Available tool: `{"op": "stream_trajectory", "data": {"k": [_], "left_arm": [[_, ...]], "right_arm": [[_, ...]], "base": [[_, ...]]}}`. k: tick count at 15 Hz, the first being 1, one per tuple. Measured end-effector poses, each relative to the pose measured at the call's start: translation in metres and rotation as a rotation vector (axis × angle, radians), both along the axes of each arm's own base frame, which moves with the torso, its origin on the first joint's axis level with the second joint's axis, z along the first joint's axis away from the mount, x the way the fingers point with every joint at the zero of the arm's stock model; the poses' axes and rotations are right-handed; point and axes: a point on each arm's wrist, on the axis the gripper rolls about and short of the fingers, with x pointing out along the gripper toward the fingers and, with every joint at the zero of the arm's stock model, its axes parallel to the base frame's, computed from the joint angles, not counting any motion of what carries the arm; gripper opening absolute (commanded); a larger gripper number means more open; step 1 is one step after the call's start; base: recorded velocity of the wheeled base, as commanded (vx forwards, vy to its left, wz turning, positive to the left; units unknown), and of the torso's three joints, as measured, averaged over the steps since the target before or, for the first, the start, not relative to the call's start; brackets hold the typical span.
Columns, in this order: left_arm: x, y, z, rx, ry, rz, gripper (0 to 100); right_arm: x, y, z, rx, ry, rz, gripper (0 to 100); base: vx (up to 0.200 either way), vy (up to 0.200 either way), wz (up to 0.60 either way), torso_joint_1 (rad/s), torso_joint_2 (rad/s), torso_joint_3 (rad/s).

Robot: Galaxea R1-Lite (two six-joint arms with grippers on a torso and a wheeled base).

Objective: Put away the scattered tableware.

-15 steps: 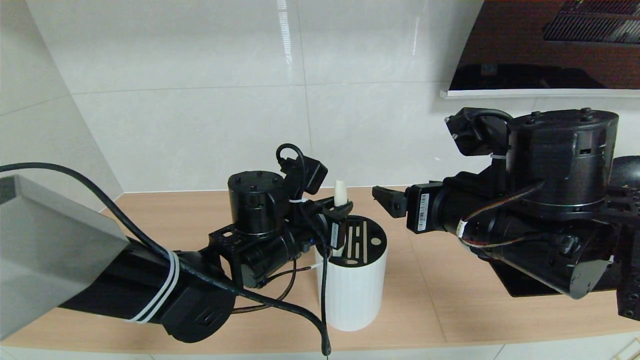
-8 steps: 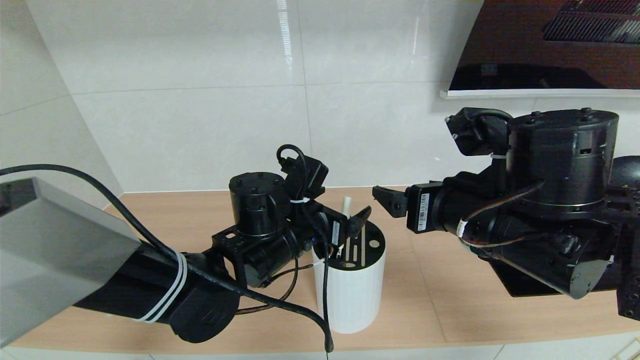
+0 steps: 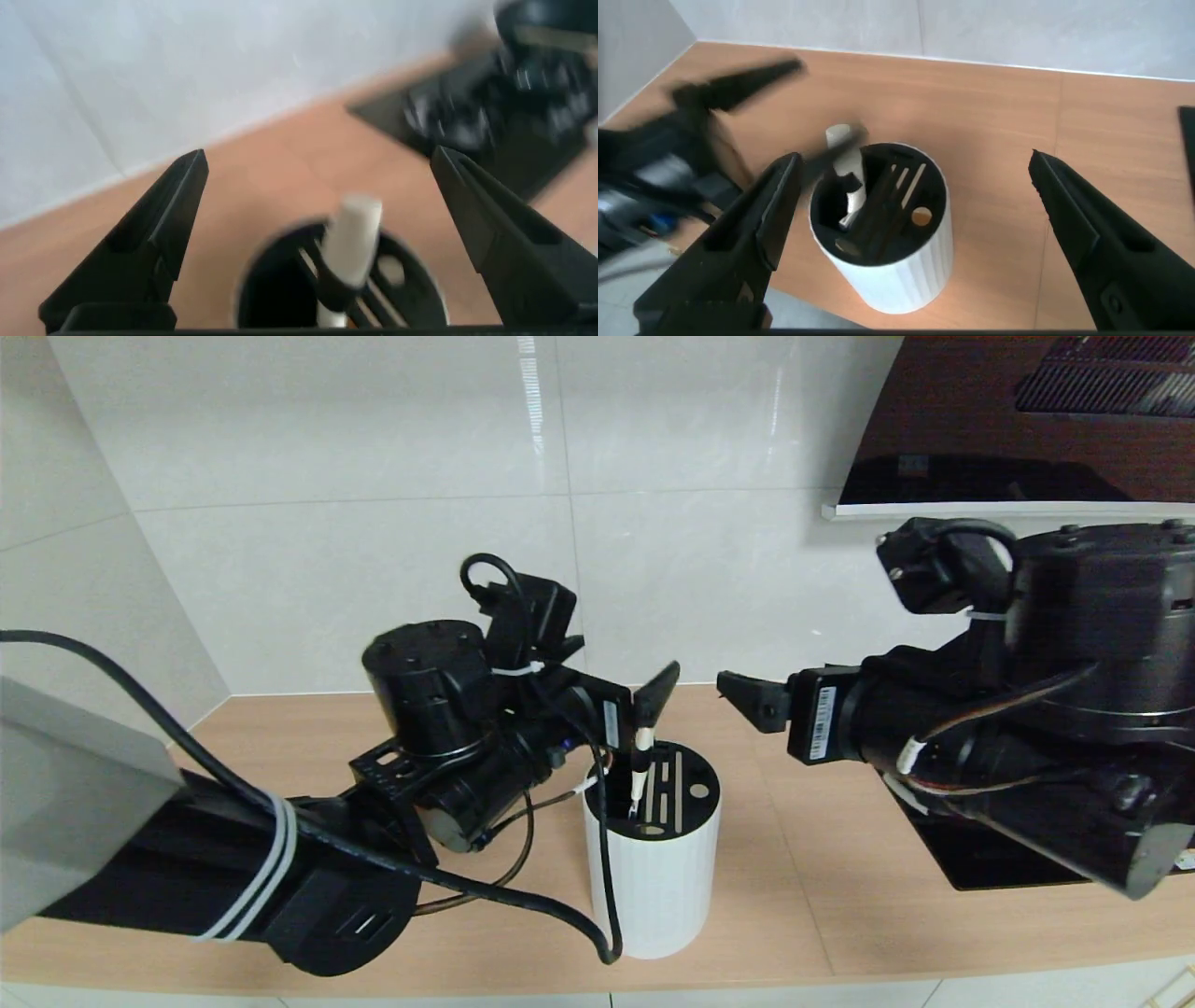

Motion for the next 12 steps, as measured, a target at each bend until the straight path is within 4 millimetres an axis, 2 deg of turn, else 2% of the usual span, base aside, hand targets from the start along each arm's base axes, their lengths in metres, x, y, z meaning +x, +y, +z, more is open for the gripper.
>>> {"op": "stream_trajectory", "data": {"k": [1,3,6,7,9,12], "left_arm": [[-0.005,0.005,0.013,-0.039,-0.038,0.039,100],[-0.019,0.025,0.042,-0.112,-0.111,0.131,100],[-0.05,0.07,0.063,-0.152,-0.159,0.237,100],[-0.062,0.087,0.062,-0.145,-0.154,0.269,100],[-0.089,0.121,0.041,-0.082,-0.083,0.345,100],[-0.137,0.164,0.014,-0.044,-0.037,0.453,100]], "right_arm": [[-0.005,-0.01,0.005,0.013,-0.013,-0.011,100],[-0.023,-0.043,0.013,0.023,-0.041,-0.043,100],[-0.059,-0.105,0.01,-0.016,-0.063,-0.107,100],[-0.073,-0.125,0.009,-0.014,-0.077,-0.135,100],[-0.106,-0.158,0.008,-0.002,-0.122,-0.187,100],[-0.163,-0.194,0.001,-0.037,-0.202,-0.275,100]], "base": [[0.0,0.0,0.0,0.0,0.0,0.0],[0.0,0.0,0.0,0.0,0.0,0.0],[0.0,0.0,0.0,0.0,0.0,0.0],[0.0,0.0,0.0,0.0,0.0,0.0],[0.0,0.0,0.0,0.0,0.0,0.0],[0.0,0.0,0.0,0.0,0.0,0.0]]}}
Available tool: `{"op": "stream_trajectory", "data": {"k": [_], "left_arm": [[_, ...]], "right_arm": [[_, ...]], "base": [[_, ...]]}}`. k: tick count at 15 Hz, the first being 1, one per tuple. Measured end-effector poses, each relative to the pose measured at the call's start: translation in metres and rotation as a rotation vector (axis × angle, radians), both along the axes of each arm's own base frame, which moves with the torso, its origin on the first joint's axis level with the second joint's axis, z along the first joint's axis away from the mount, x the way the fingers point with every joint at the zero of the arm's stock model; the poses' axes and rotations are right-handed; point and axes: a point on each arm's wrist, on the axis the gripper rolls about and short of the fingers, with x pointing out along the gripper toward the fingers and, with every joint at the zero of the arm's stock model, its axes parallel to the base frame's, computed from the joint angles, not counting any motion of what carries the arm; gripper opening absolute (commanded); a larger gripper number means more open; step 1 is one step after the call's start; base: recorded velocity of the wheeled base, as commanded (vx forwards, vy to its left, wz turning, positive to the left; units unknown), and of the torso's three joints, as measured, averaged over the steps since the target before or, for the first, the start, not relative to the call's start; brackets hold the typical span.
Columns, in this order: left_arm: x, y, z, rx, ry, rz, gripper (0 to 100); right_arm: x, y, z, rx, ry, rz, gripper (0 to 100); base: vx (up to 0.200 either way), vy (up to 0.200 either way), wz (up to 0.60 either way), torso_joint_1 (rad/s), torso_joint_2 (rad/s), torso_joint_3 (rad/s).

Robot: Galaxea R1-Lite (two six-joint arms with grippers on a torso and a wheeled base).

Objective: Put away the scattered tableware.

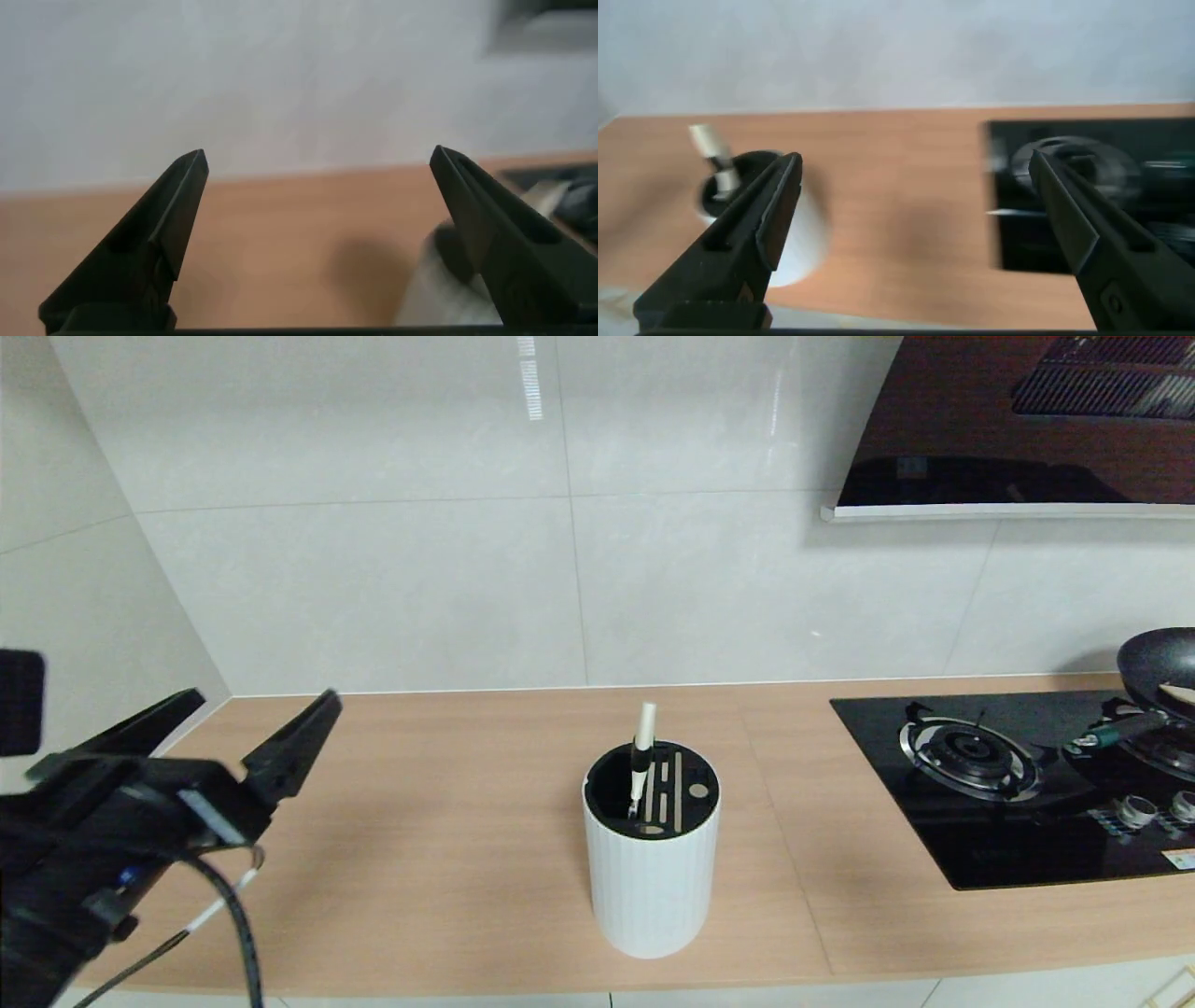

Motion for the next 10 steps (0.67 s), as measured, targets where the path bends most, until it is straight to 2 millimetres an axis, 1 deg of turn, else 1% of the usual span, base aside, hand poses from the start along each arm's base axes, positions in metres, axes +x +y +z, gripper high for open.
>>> {"op": "stream_trajectory", "data": {"k": [2,3,5,7,9,10], "left_arm": [[-0.032,0.017,-0.006,-0.008,-0.024,0.033,100],[-0.049,0.024,-0.009,-0.008,-0.028,0.045,100],[-0.08,0.037,-0.019,0.001,-0.009,0.076,100],[-0.111,0.048,-0.031,0.009,0.006,0.114,100],[-0.14,0.054,-0.044,0.006,-0.016,0.148,100],[-0.152,0.055,-0.053,0.001,-0.019,0.167,100]], "right_arm": [[-0.038,-0.015,-0.01,-0.019,-0.061,-0.055,100],[-0.056,-0.021,-0.019,-0.037,-0.078,-0.085,100],[-0.082,-0.025,-0.037,-0.06,-0.1,-0.151,100],[-0.095,-0.024,-0.047,-0.06,-0.132,-0.226,100],[-0.1,-0.018,-0.055,-0.062,-0.144,-0.292,100],[-0.101,-0.016,-0.06,-0.068,-0.143,-0.309,100]], "base": [[0.0,0.0,0.0,0.0,0.0,0.0],[0.0,0.0,0.0,0.0,0.0,0.0],[0.0,0.0,0.0,0.0,0.0,0.0],[0.0,0.0,0.0,0.0,0.0,0.0],[0.0,0.0,0.0,0.0,0.0,0.0],[0.0,0.0,0.0,0.0,0.0,0.0]]}}
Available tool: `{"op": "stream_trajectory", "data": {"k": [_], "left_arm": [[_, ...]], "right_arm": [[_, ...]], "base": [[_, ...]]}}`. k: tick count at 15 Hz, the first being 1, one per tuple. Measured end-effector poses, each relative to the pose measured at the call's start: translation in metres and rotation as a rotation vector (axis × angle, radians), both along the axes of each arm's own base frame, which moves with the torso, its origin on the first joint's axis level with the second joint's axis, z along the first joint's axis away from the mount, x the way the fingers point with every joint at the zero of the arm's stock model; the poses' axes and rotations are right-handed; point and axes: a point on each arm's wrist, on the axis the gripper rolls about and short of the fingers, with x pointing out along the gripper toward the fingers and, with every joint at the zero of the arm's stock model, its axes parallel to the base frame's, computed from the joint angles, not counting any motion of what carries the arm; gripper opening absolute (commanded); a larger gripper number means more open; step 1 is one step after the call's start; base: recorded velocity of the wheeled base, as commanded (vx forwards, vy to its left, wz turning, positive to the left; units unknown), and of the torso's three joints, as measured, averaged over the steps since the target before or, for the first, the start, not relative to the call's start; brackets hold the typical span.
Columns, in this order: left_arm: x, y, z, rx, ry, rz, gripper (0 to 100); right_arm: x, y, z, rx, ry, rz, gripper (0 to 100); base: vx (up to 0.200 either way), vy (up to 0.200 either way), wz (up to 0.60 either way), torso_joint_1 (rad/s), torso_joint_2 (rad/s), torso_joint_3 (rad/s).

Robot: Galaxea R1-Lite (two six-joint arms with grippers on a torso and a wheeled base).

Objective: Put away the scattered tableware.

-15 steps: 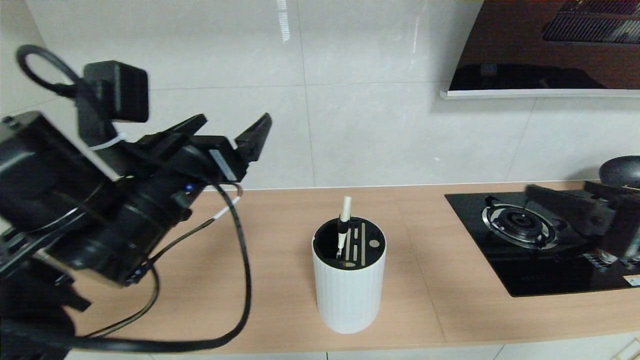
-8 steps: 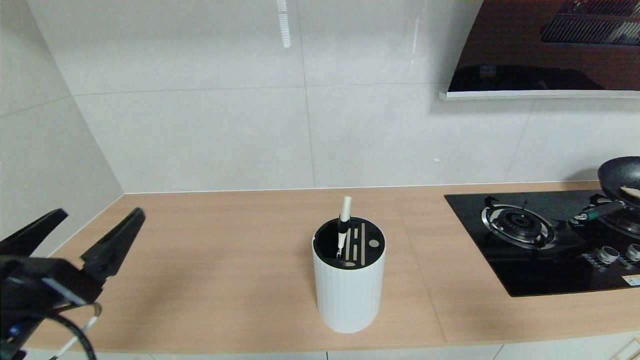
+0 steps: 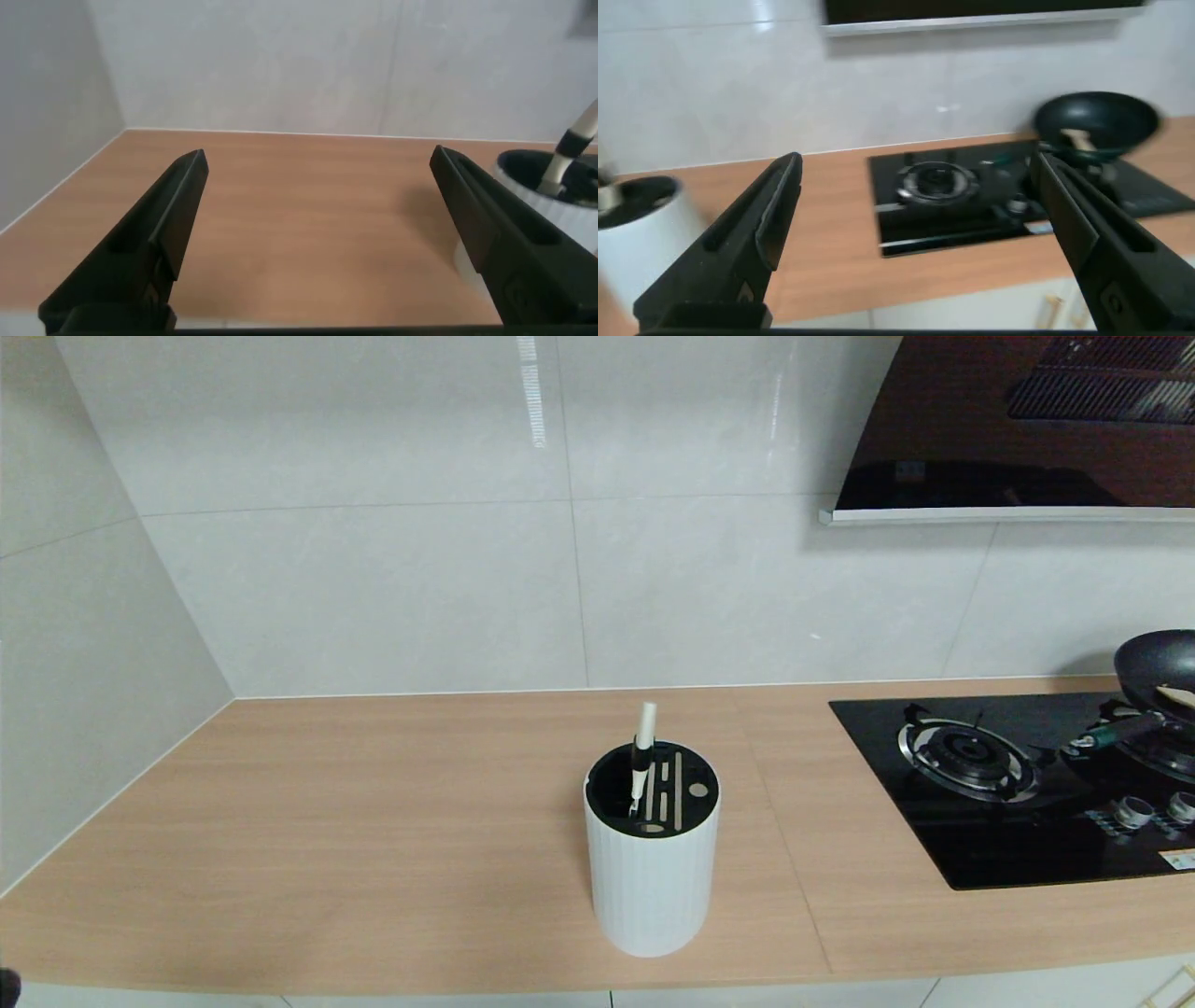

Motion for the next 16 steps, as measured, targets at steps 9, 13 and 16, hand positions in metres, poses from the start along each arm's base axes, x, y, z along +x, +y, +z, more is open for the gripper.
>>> {"op": "stream_trajectory", "data": {"k": [9,13,16], "left_arm": [[-0.014,-0.003,-0.063,-0.056,0.109,0.025,100],[-0.014,-0.004,-0.064,-0.037,0.11,-0.023,100],[-0.014,-0.005,-0.066,0.117,0.144,-0.043,100]], "right_arm": [[0.047,0.005,-0.102,-0.043,0.119,-0.058,100],[0.049,0.008,-0.107,-0.058,0.134,0.074,100],[0.049,0.011,-0.109,-0.089,0.144,0.223,100]], "base": [[0.0,0.0,0.0,0.0,0.0,0.0],[0.0,0.0,0.0,0.0,0.0,0.0],[0.0,0.0,0.0,0.0,0.0,0.0]]}}
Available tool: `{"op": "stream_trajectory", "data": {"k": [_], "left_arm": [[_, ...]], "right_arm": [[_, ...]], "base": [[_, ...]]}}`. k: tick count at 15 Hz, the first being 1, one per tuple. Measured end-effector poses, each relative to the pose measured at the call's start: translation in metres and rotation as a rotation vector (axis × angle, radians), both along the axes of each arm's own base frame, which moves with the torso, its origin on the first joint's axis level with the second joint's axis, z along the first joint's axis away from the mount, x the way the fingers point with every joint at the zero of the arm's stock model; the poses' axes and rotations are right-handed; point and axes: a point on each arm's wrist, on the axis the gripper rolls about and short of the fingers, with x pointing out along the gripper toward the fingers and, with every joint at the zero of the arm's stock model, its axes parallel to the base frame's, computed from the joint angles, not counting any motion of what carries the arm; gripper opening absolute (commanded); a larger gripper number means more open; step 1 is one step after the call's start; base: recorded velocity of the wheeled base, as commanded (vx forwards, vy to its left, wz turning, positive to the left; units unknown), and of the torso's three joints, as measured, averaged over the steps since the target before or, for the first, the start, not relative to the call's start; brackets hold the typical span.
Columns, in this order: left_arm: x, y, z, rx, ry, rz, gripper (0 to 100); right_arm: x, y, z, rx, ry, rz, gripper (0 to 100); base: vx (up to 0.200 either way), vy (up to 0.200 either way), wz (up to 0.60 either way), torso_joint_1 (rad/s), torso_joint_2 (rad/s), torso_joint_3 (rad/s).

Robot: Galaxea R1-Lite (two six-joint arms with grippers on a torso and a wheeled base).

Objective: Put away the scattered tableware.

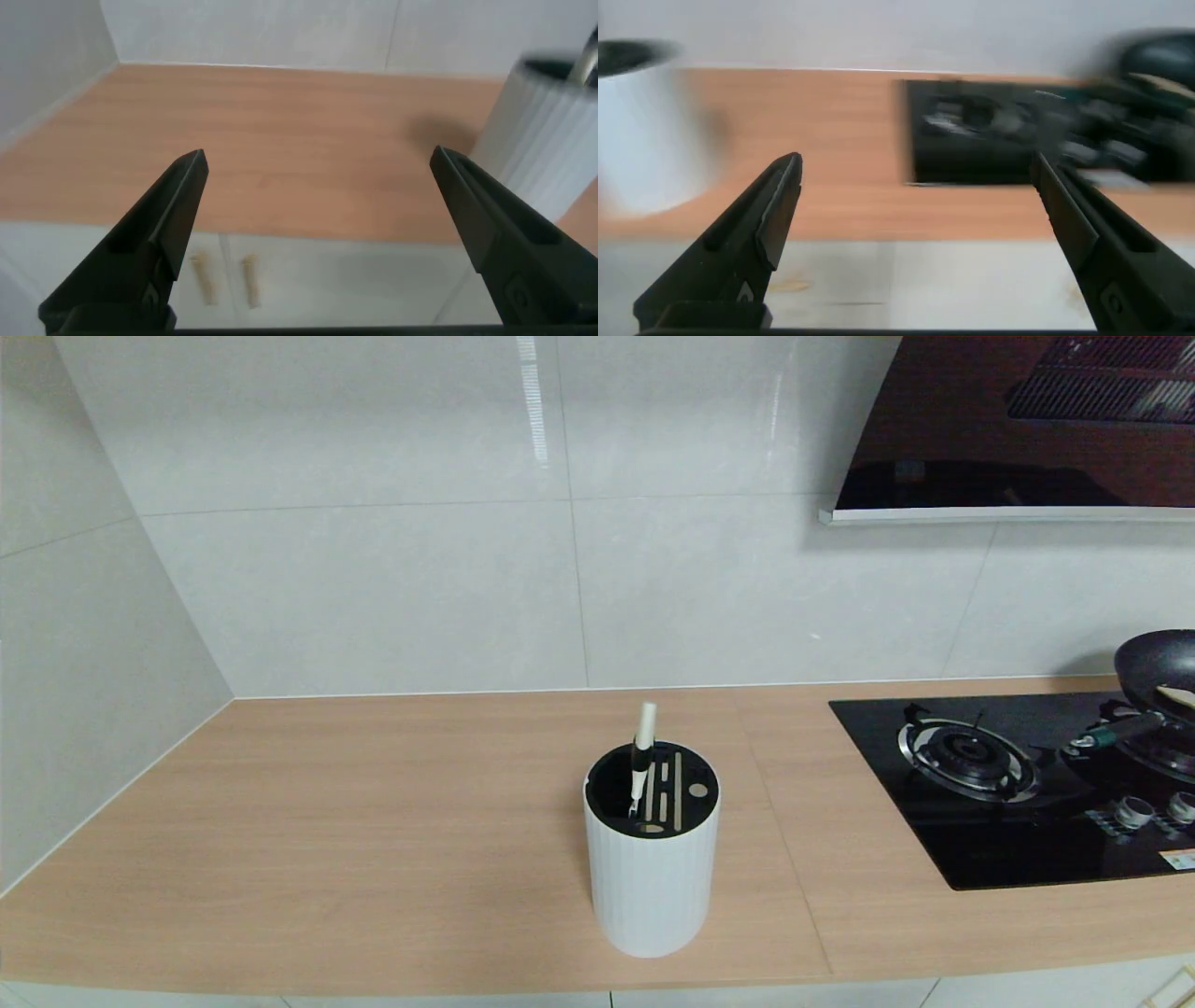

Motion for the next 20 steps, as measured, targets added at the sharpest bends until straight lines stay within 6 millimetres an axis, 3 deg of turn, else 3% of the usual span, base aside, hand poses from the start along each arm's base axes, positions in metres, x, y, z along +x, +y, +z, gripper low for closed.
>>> {"op": "stream_trajectory", "data": {"k": [4,8,12,16,19,20], "left_arm": [[0.0001,-0.0015,-0.0006,-0.025,0.005,-0.07,100],[0.0,-0.0015,-0.0004,-0.022,0.005,-0.072,100],[0.0001,-0.0015,-0.0004,-0.029,0.004,-0.07,100],[0.0001,-0.0015,-0.0005,-0.03,0.004,-0.07,100],[0.0001,-0.0015,-0.0005,-0.032,0.004,-0.07,100],[0.0001,-0.0015,-0.0006,-0.033,0.004,-0.07,100]], "right_arm": [[0.0,-0.0024,0.0001,0.044,-0.001,-0.105,100],[0.0,-0.0022,0.0002,0.045,-0.001,-0.1,100],[0.0001,0.0004,0.0,-0.118,-0.004,0.011,100],[-0.0001,-0.003,0.0005,0.117,-0.006,-0.131,100],[0.0001,-0.0009,-0.0005,-0.084,0.004,-0.045,100],[0.0001,-0.0011,-0.0006,-0.074,0.005,-0.056,100]], "base": [[0.0,0.0,0.0,0.0,0.0,0.0],[0.0,0.0,0.0,0.0,0.0,0.0],[0.0,0.0,0.0,0.0,0.0,0.0],[0.0,0.0,0.0,0.0,0.0,0.0],[0.0,0.0,0.0,0.0,0.0,0.0],[0.0,0.0,0.0,0.0,0.0,0.0]]}}
